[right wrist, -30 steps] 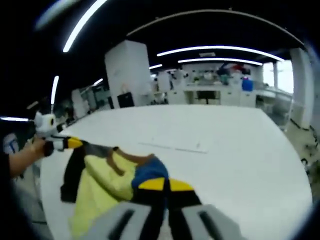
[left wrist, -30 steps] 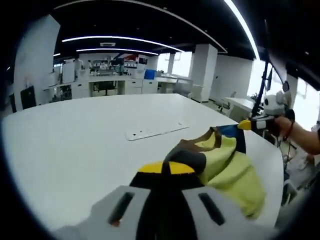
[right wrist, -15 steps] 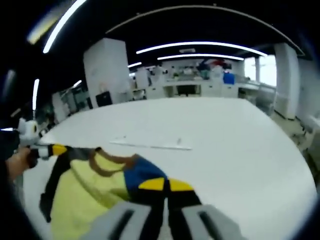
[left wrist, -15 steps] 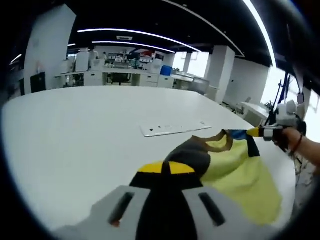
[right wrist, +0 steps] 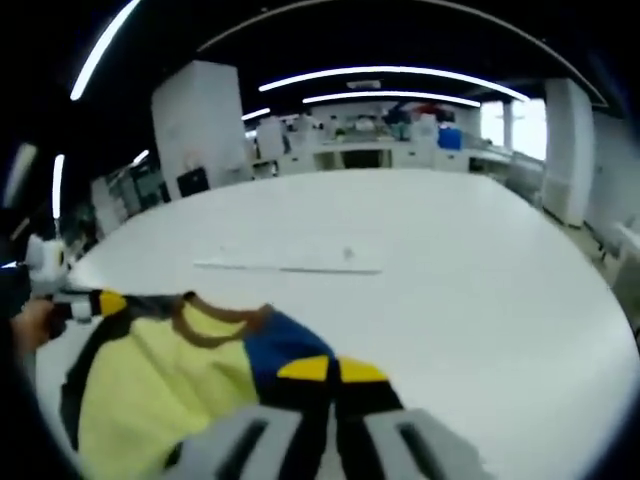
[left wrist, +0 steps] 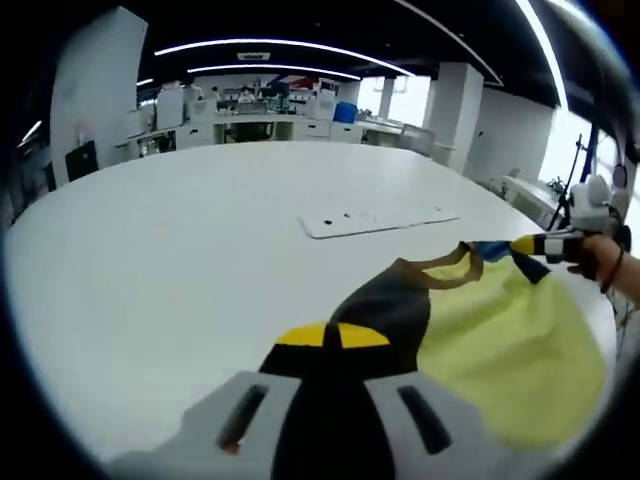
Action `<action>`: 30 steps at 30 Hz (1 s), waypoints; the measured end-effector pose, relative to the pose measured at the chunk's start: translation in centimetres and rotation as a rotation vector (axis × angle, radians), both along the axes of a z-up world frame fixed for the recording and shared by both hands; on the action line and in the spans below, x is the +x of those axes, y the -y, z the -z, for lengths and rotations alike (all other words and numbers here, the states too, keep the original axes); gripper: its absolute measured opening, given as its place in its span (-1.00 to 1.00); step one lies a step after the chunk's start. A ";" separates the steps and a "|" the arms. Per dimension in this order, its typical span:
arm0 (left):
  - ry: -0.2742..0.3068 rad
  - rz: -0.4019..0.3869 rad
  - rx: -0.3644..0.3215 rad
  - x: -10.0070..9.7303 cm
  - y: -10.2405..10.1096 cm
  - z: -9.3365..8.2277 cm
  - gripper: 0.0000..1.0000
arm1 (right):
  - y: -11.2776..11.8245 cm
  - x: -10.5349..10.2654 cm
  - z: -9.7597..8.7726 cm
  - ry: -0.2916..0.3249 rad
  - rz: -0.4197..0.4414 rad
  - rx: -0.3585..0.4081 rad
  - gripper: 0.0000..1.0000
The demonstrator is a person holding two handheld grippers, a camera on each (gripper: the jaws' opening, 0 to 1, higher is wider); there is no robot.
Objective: Fold the garment on the visible template until the final outline fits inside the template.
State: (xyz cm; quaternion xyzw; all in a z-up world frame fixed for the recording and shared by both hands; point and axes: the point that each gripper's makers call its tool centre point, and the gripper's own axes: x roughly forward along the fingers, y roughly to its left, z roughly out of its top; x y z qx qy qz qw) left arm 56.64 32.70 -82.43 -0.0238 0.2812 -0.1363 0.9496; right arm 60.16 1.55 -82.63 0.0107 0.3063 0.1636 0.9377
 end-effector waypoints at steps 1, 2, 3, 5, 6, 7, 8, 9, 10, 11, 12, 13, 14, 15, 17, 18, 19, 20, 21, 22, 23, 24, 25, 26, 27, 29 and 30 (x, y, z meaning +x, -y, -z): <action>-0.004 -0.003 -0.004 0.0 0.0 0.1 -1.00 | 0.0 -0.1 0.2 -0.007 -0.003 -0.003 -1.00; -0.008 -0.007 -0.005 -0.1 0.0 0.1 -1.00 | 0.0 -0.3 0.3 -0.012 -0.002 -0.004 -1.00; -0.009 -0.010 -0.004 -0.2 0.0 0.1 -1.00 | 0.0 -0.3 0.4 -0.017 -0.001 -0.001 -1.00; -0.010 -0.010 0.010 -0.4 0.1 0.3 -1.00 | 0.0 -0.4 0.3 -0.018 0.001 0.002 -1.00; -0.006 -0.008 0.023 -0.4 0.0 0.2 -1.00 | 0.0 -0.5 0.2 -0.016 0.003 -0.003 -1.00; -0.004 -0.004 0.034 -0.3 -0.2 0.1 -0.99 | 0.0 -0.6 0.0 -0.014 0.002 -0.005 -1.00; -0.002 -0.005 0.035 -0.3 -0.2 0.0 -0.94 | 0.0 -0.7 -0.2 -0.011 0.003 -0.002 -1.00; 0.003 -0.001 0.038 -0.4 -0.3 -0.2 -0.89 | 0.0 -0.6 -0.4 -0.007 0.000 0.002 -0.99; 0.006 -0.001 0.040 -0.5 -0.3 -0.4 -0.82 | -0.1 -0.5 -0.6 -0.006 -0.004 0.005 -0.93; 0.008 0.000 0.043 -0.6 -0.4 -0.7 -0.72 | -0.2 -0.6 -0.8 -0.008 -0.013 0.011 -0.86; 0.010 0.000 0.046 -0.9 -0.3 -0.9 -0.65 | -0.3 -0.6 -0.9 -0.007 -0.026 0.013 -0.77; 0.017 0.007 0.052 -1.2 -0.2 -1.3 -0.58 | -0.3 -0.9 -1.1 -0.008 -0.038 0.013 -0.63; 0.022 0.012 0.055 -1.2 -0.3 -1.4 -0.50 | -0.4 -1.2 -1.4 -0.012 -0.055 0.006 -0.53; 0.027 0.020 0.057 -1.3 -0.3 -1.6 -0.45 | -0.4 -1.6 -1.5 -0.015 -0.072 -0.002 -0.45; 0.030 0.034 0.055 -2.5 0.2 -2.2 -0.33 | -0.6 -2.2 -1.9 -0.015 -0.109 -0.001 -0.35; 0.033 0.042 0.051 -2.6 0.0 -2.4 -0.28 | -0.8 -3.0 -2.2 -0.023 -0.135 0.008 -0.31; 0.037 0.045 0.051 -2.7 -0.1 -2.5 -0.23 | -0.8 -3.2 -2.2 -0.027 -0.145 0.003 -0.25; 0.046 0.055 0.051 -3.1 -0.2 -2.8 -0.16 | -0.9 -3.4 -2.4 -0.023 -0.161 0.000 -0.20; 0.048 0.060 0.050 -3.5 -0.2 -2.9 -0.10 | -0.9 -3.6 -2.6 -0.019 -0.177 -0.003 -0.15; 0.052 0.066 0.050 -4.0 0.1 -3.1 -0.04 | -1.0 -3.9 -2.7 -0.018 -0.191 -0.003 -0.11; 0.052 0.076 0.049 -4.7 0.4 -3.2 0.03 | -1.0 -4.3 -2.9 -0.016 -0.199 -0.001 -0.06; 0.049 0.084 0.048 -5.2 0.4 -3.2 0.08 | -1.0 -4.7 -3.0 -0.016 -0.209 -0.002 0.00; 0.046 0.100 0.052 -5.7 0.6 -3.2 0.13 | -0.9 -5.5 -3.2 -0.017 -0.219 0.000 0.09; 0.036 0.116 0.062 -6.3 0.6 -3.0 0.16 | -0.8 -6.1 -3.2 -0.022 -0.223 0.002 0.15; 0.039 0.122 0.063 -6.6 0.7 -2.9 0.19 | -0.8 -6.6 -3.1 -0.027 -0.237 0.010 0.20; 0.038 0.141 0.060 -7.9 1.0 -3.0 0.28 | -0.8 -7.5 -3.0 -0.034 -0.252 0.012 0.24; 0.043 0.148 0.056 -8.4 1.1 -3.1 0.30 | -0.9 -8.2 -3.0 -0.035 -0.270 0.011 0.26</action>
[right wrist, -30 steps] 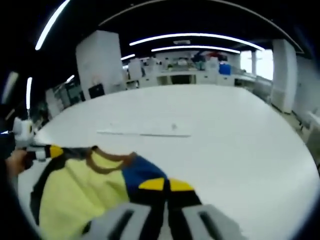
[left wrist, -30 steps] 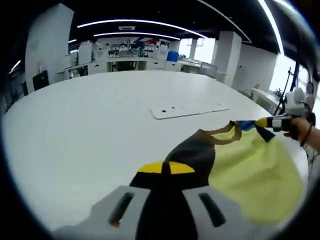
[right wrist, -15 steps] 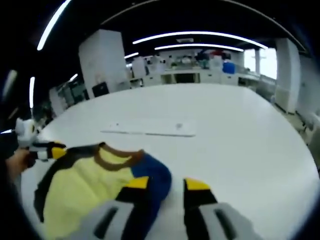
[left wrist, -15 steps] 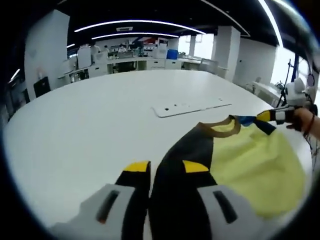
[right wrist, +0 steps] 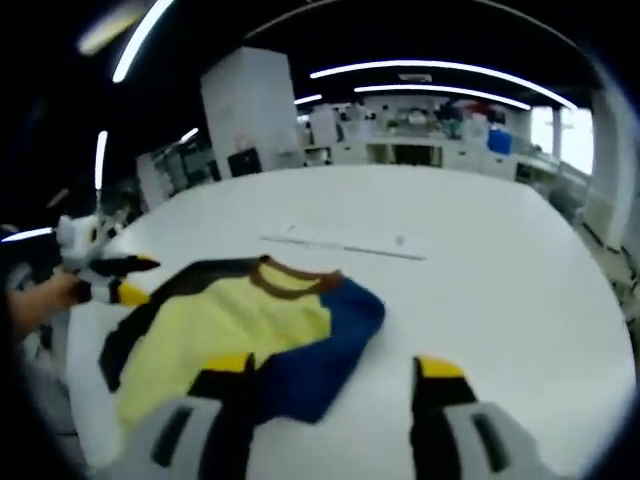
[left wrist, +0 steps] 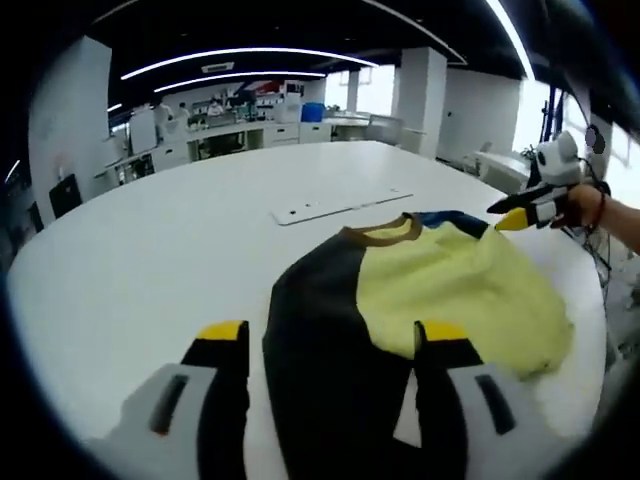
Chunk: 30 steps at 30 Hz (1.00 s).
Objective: Fold the garment on the visible template until the final outline fits inside the template.
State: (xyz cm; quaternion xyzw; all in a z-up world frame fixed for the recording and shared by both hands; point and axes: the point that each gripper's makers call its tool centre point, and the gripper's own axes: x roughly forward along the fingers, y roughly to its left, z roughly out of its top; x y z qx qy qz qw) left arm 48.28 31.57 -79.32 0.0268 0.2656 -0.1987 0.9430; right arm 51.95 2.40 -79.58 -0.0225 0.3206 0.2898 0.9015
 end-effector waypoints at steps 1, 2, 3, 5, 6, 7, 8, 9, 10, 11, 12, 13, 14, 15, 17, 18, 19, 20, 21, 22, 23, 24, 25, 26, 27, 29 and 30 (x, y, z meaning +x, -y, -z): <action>0.001 0.010 -0.002 -0.8 0.2 -0.2 0.33 | -0.1 -0.7 0.0 -0.002 -0.017 -0.002 0.28; 0.006 0.014 -0.003 -1.2 0.3 -0.3 0.34 | -0.1 -1.2 0.0 -0.003 -0.027 -0.003 0.30; 0.012 0.024 -0.005 -1.8 0.4 -0.5 0.35 | -0.4 -1.8 0.0 -0.003 -0.059 -0.004 0.31; 0.015 0.036 -0.006 -2.6 0.5 -0.5 0.37 | -0.7 -2.8 0.1 -0.020 -0.095 -0.001 0.30; 0.008 0.047 -0.001 -3.2 0.5 -0.3 0.37 | -0.9 -3.4 0.2 -0.020 -0.116 -0.005 0.29; 0.005 0.054 0.006 -3.7 0.5 -0.2 0.37 | -1.0 -3.9 0.2 -0.022 -0.131 -0.011 0.29; 0.000 0.063 0.013 -4.4 0.7 0.0 0.36 | -1.2 -4.7 0.3 -0.027 -0.146 -0.017 0.28; -0.002 0.066 0.016 -4.8 0.8 0.0 0.35 | -1.3 -5.0 0.3 -0.029 -0.157 -0.019 0.27; -0.003 0.075 0.019 -5.1 0.8 0.0 0.33 | -1.5 -5.5 0.4 -0.034 -0.171 -0.019 0.25; -0.005 0.078 0.022 -5.4 0.7 0.0 0.31 | -1.6 -6.0 0.5 -0.040 -0.186 -0.017 0.23; 0.000 0.079 0.021 -6.1 0.9 -0.2 0.29 | -1.7 -6.6 0.6 -0.044 -0.201 -0.022 0.18; 0.005 0.084 0.016 -6.5 1.0 -0.3 0.26 | -1.8 -6.7 0.7 -0.043 -0.207 -0.024 0.14; 0.007 0.087 0.014 -6.8 0.9 -0.3 0.24 | -1.9 -7.0 0.8 -0.043 -0.218 -0.027 0.11; 0.005 0.093 0.016 -7.3 0.9 -0.1 0.22 | -2.0 -7.4 0.9 -0.045 -0.226 -0.030 0.07; -0.004 0.106 0.030 -8.1 1.2 0.2 0.16 | -2.3 -8.0 1.2 -0.044 -0.245 -0.032 0.03; -0.009 0.107 0.046 -8.5 1.2 0.4 0.12 | -2.4 -8.2 1.4 -0.043 -0.250 -0.034 0.00; -0.013 0.104 0.061 -8.9 1.0 0.5 0.07 | -2.6 -8.5 1.5 -0.041 -0.258 -0.038 -0.03; -0.011 0.097 0.067 -9.1 0.9 0.6 0.04 | -2.8 -8.7 1.7 -0.038 -0.269 -0.043 -0.07; -0.005 0.079 0.072 -9.2 0.6 0.8 0.02 | -2.9 -8.9 2.0 -0.035 -0.277 -0.049 -0.10; 0.002 0.066 0.078 -9.3 0.4 0.7 -0.01 | -3.0 -9.0 2.3 -0.038 -0.288 -0.053 -0.13; 0.009 0.047 0.092 -9.5 0.1 0.7 -0.04 | -3.1 -9.2 2.5 -0.038 -0.297 -0.053 -0.16; 0.012 0.031 0.114 -9.6 -0.4 0.9 -0.06 | -3.3 -9.4 2.7 -0.037 -0.306 -0.054 -0.19; 0.008 0.013 0.130 -9.7 -1.0 1.3 -0.08 | -3.5 -9.8 3.0 -0.038 -0.317 -0.057 -0.22; 0.004 0.006 0.135 -9.8 -1.5 1.8 -0.10 | -3.6 -10.0 3.1 -0.039 -0.322 -0.060 -0.25; 0.001 0.003 0.138 -10.0 -1.8 2.1 -0.12 | -3.7 -10.1 3.3 -0.036 -0.332 -0.064 -0.30; -0.013 -0.016 0.143 -10.6 -2.0 2.5 -0.18 | -3.8 -10.4 3.6 -0.027 -0.342 -0.072 -0.36; -0.015 -0.022 0.142 -10.7 -2.5 2.9 -0.21 | -3.9 -10.7 3.7 -0.023 -0.354 -0.074 -0.38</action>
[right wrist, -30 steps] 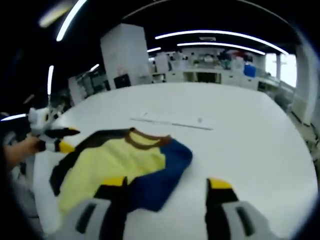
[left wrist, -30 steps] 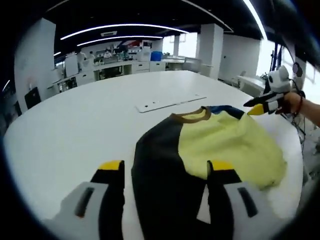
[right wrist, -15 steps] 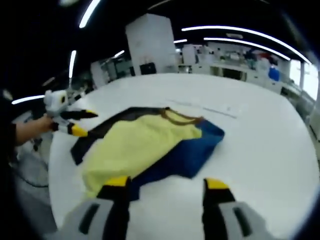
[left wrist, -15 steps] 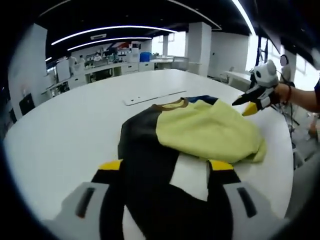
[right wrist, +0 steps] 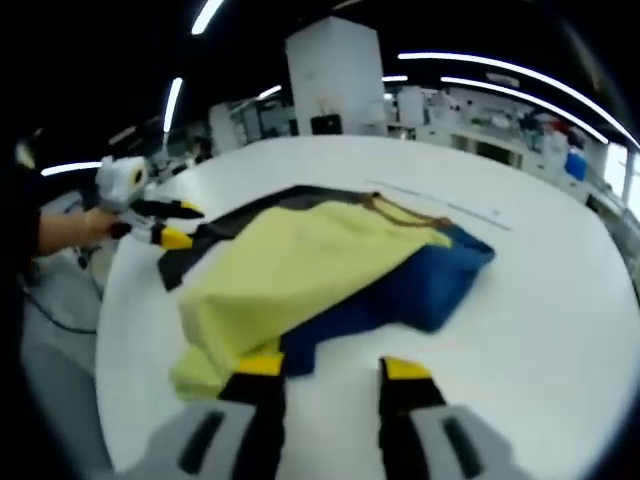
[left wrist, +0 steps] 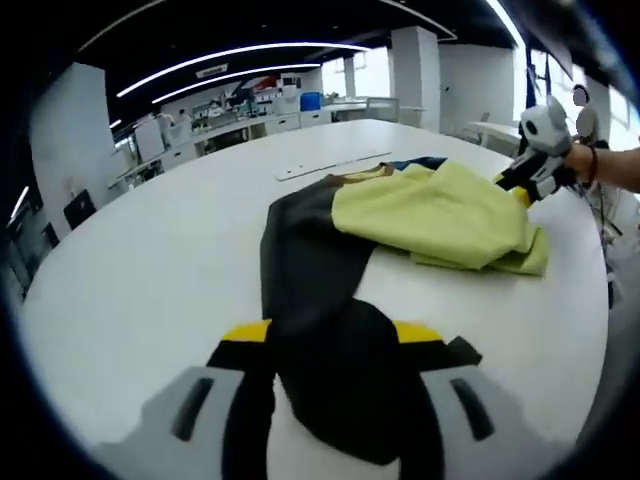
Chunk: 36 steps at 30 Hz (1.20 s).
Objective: Fold the garment on the visible template until the final outline fits inside the template.
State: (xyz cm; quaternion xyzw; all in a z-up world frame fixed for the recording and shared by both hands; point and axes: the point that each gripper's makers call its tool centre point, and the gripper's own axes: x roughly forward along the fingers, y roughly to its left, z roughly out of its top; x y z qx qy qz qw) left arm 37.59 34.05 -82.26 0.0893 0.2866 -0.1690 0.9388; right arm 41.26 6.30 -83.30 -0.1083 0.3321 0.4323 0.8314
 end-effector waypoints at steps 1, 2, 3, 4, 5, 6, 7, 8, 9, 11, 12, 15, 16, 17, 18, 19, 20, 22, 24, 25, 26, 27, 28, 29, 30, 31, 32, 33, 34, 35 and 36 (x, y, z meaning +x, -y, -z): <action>-0.003 -0.009 0.003 -0.1 -0.3 0.3 -0.24 | -0.1 -0.1 0.2 -0.004 -0.004 0.001 -0.40; -0.012 -0.026 0.008 -0.3 -0.7 0.7 -0.27 | -0.2 -0.2 0.4 -0.012 -0.011 0.003 -0.42; -0.018 -0.030 0.012 -0.4 -0.8 1.0 -0.29 | -0.3 -0.3 0.5 -0.014 -0.015 0.005 -0.46; -0.026 -0.037 0.014 -0.6 -0.9 1.1 -0.31 | -0.3 -0.5 0.6 -0.014 -0.020 0.005 -0.50; -0.032 -0.045 0.013 -0.7 -1.0 1.3 -0.33 | -0.4 -0.5 0.7 -0.013 -0.024 0.004 -0.53; -0.045 -0.052 0.008 -0.8 -1.0 1.6 -0.35 | -0.5 -0.5 0.8 -0.011 -0.025 0.006 -0.56; -0.048 -0.055 0.003 -0.9 -1.1 1.8 -0.37 | -0.6 -0.5 0.8 -0.012 -0.028 0.010 -0.58; -0.045 -0.079 -0.027 -0.8 -1.2 1.7 -0.40 | -0.7 -0.6 0.8 -0.015 -0.030 0.018 -0.61; -0.043 -0.097 -0.057 -0.7 -1.1 1.6 -0.43 | -0.8 -0.6 0.9 -0.018 -0.030 0.021 -0.66; -0.038 -0.102 -0.044 -0.5 -1.7 1.7 -0.50 | -1.0 -0.6 0.7 -0.012 -0.018 0.031 -0.78; -0.039 -0.104 -0.043 -0.4 -1.7 1.7 -0.52 | -1.1 -0.6 0.7 -0.008 -0.017 0.033 -0.84; -0.046 -0.114 -0.044 -0.6 -1.4 1.7 -0.58 | -1.2 -0.7 1.0 -0.017 -0.010 0.032 -0.94; -0.048 -0.121 -0.048 -0.6 -1.5 1.7 -0.61 | -1.2 -0.7 1.1 -0.021 -0.010 0.036 -0.98; -0.049 -0.141 -0.052 -0.5 -1.8 1.7 -0.65 | -1.4 -0.8 1.1 -0.025 -0.004 0.046 -1.00; -0.049 -0.150 -0.051 -0.5 -2.0 1.7 -0.76 | -1.3 -0.8 1.1 -0.023 0.001 0.046 -1.00; -0.053 -0.169 -0.053 -0.5 -2.3 1.8 -0.86 | -1.3 -0.7 1.1 -0.021 0.008 0.049 -1.00; -0.058 -0.175 -0.065 -0.5 -2.4 1.8 -0.94 | -1.3 -0.7 1.1 -0.024 0.015 0.055 -1.00; -0.063 -0.180 -0.085 -0.5 -2.4 1.8 -0.96 | -1.4 -0.7 1.0 -0.027 0.022 0.062 -1.00; -0.067 -0.172 -0.079 -0.6 -2.0 1.7 -0.97 | -1.2 -0.7 0.8 -0.027 0.027 0.068 -1.00; -0.068 -0.169 -0.074 -0.6 -2.0 1.7 -0.98 | -1.2 -0.7 0.8 -0.027 0.028 0.069 -1.00; -0.070 -0.166 -0.069 -0.6 -2.0 1.7 -0.98 | -1.2 -0.8 0.5 -0.026 0.031 0.075 -1.00; -0.072 -0.169 -0.067 -0.6 -2.1 1.7 -0.99 | -1.0 -0.7 0.2 -0.024 0.038 0.083 -1.00; -0.074 -0.173 -0.064 -0.6 -2.1 1.7 -1.00 | -0.9 -0.7 0.0 -0.023 0.043 0.087 -1.00; -0.076 -0.174 -0.064 -0.6 -2.2 1.7 -1.00 | -0.8 -0.6 -0.2 -0.023 0.049 0.092 -1.00; -0.077 -0.177 -0.062 -0.6 -2.2 1.6 -1.00 | -0.6 -0.4 -0.4 -0.022 0.059 0.097 -1.00; -0.077 -0.178 -0.060 -0.7 -2.2 1.5 -1.00 | -0.5 -0.4 -0.5 -0.021 0.064 0.100 -1.00; -0.077 -0.181 -0.054 -0.6 -2.6 1.5 -1.00 | -0.3 -0.4 -0.7 -0.019 0.068 0.102 -1.00; -0.072 -0.187 -0.048 -0.6 -2.9 1.3 -1.00 | -0.1 -0.2 -0.8 -0.016 0.077 0.106 -1.00; -0.066 -0.189 -0.044 -0.5 -3.0 1.2 -1.00 | 0.1 -0.1 -0.9 -0.013 0.082 0.110 -1.00; -0.058 -0.194 -0.040 -0.4 -3.2 0.9 -1.00 | 0.4 0.0 -1.1 -0.008 0.091 0.113 -1.00; -0.053 -0.197 -0.038 -0.4 -3.6 0.8 -1.00 | 0.6 0.0 -1.2 -0.007 0.095 0.113 -1.00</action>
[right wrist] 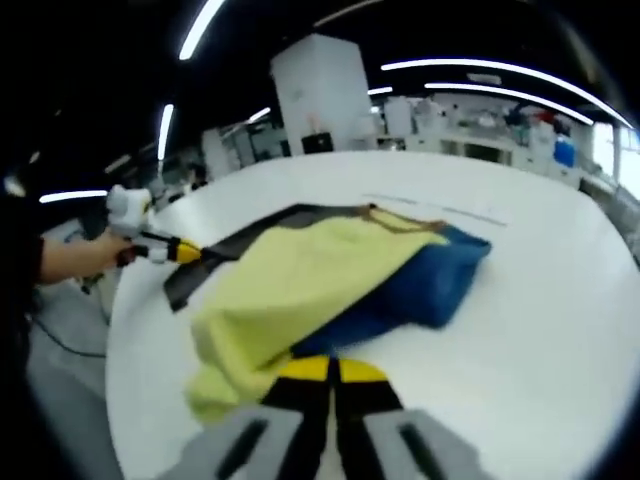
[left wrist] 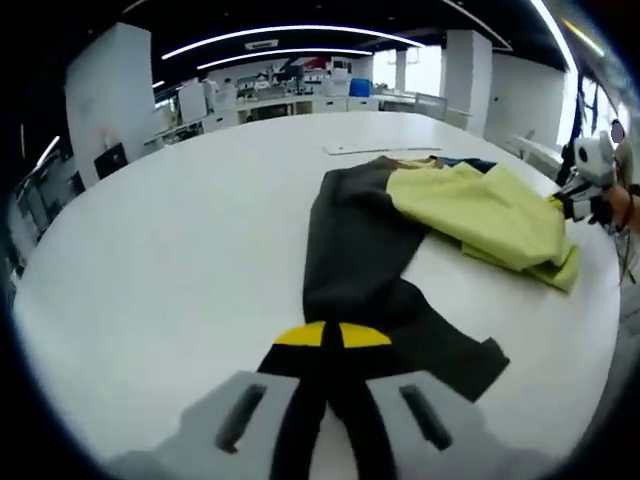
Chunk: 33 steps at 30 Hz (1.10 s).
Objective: Fold the garment on the visible template until the final outline fits inside the template.
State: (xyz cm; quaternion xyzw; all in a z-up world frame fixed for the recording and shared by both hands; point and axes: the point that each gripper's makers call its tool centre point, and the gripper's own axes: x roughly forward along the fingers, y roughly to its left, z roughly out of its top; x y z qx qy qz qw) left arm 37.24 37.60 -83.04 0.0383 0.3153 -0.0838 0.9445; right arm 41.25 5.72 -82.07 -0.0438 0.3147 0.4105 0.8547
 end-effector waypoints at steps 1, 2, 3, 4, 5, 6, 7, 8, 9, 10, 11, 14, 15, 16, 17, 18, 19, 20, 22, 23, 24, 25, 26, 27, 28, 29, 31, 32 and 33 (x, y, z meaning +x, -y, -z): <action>0.003 -0.006 0.004 0.1 -0.4 -0.1 -1.00 | 0.2 0.0 -0.1 0.002 0.004 0.000 -1.00; 0.003 -0.009 0.005 0.1 -0.5 -0.3 -1.00 | 0.5 0.0 -0.5 0.007 0.014 0.003 -1.00; 0.001 -0.014 0.008 0.1 -0.7 -0.5 -1.00 | 0.7 0.0 -0.9 0.013 0.019 0.007 -1.00; 0.002 -0.018 0.012 0.1 -1.1 -0.3 -1.00 | 0.8 0.0 -1.1 0.017 0.024 0.008 -1.00; 0.002 -0.022 0.017 0.1 -1.4 -0.3 -1.00 | 1.0 0.0 -1.5 0.023 0.029 0.008 -1.00; 0.001 -0.027 0.023 0.2 -1.7 -0.2 -1.00 | 1.2 0.0 -1.6 0.026 0.031 0.007 -1.00; -0.002 -0.033 0.030 0.2 -2.1 -0.1 -1.00 | 1.4 0.1 -1.7 0.029 0.035 0.006 -1.00; -0.005 -0.035 0.034 0.3 -2.3 0.0 -1.00 | 1.7 0.3 -1.8 0.031 0.043 0.006 -1.00; -0.010 -0.043 0.037 0.3 -2.7 0.1 -1.00 | 1.9 0.3 -1.9 0.032 0.050 0.008 -1.00; -0.010 -0.048 0.039 0.3 -2.8 0.2 -1.00 | 2.1 0.3 -1.9 0.032 0.058 0.007 -1.00; -0.008 -0.052 0.043 0.4 -3.0 0.2 -1.00 | 2.4 0.4 -1.9 0.030 0.064 0.004 -1.00; -0.010 -0.056 0.051 0.9 -3.5 0.2 -1.00 | 3.2 0.7 -2.0 0.024 0.087 -0.001 -1.00; -0.010 -0.058 0.052 1.1 -3.6 0.2 -1.00 | 3.4 0.7 -2.1 0.022 0.096 -0.003 -1.00; -0.010 -0.063 0.052 1.3 -4.0 0.3 -1.00 | 3.8 0.8 -2.2 0.022 0.110 -0.006 -1.00; -0.010 -0.065 0.053 1.4 -4.2 0.3 -1.00 | 4.1 0.9 -2.3 0.024 0.118 -0.008 -1.00; -0.009 -0.067 0.054 1.5 -4.3 0.4 -1.00 | 4.6 1.0 -2.4 0.024 0.131 -0.013 -1.00; -0.010 -0.071 0.055 1.6 -4.4 0.4 -1.00 | 4.9 1.1 -2.4 0.023 0.140 -0.020 -1.00; -0.010 -0.073 0.055 1.6 -4.4 0.4 -1.00 | 5.3 1.1 -2.3 0.022 0.146 -0.028 -1.00; -0.008 -0.079 0.056 1.9 -4.7 0.3 -1.00 | 6.2 1.3 -2.2 0.021 0.165 -0.046 -1.00; -0.006 -0.084 0.057 2.1 -4.9 0.2 -1.00 | 6.8 1.4 -2.2 0.017 0.178 -0.055 -1.00; -0.005 -0.084 0.057 2.1 -4.9 0.2 -1.00 | 7.2 1.4 -2.2 0.015 0.187 -0.061 -1.00; -0.004 -0.089 0.058 2.2 -5.0 0.1 -1.00 | 7.6 1.4 -2.2 0.016 0.194 -0.067 -1.00; -0.006 -0.089 0.057 2.3 -5.1 0.1 -1.00 | 8.1 1.5 -2.2 0.016 0.203 -0.073 -1.00; -0.006 -0.092 0.059 2.5 -5.2 0.1 -1.00 | 8.7 1.6 -2.1 0.015 0.209 -0.075 -1.00; -0.006 -0.093 0.060 2.6 -5.3 0.1 -1.00 | 9.3 1.7 -2.1 0.014 0.219 -0.079 -1.00; -0.007 -0.096 0.063 2.9 -5.6 0.1 -1.00 | 9.7 1.8 -2.0 0.012 0.226 -0.083 -1.00; -0.009 -0.099 0.068 3.2 -5.8 0.1 -1.00 | 10.2 1.7 -2.0 0.005 0.238 -0.088 -1.00; -0.010 -0.099 0.072 3.4 -6.0 0.0 -1.00 | 10.3 1.6 -2.0 0.001 0.241 -0.087 -1.00; -0.013 -0.101 0.078 3.5 -6.2 0.0 -1.00 | 10.7 1.5 -1.9 -0.002 0.245 -0.095 -1.00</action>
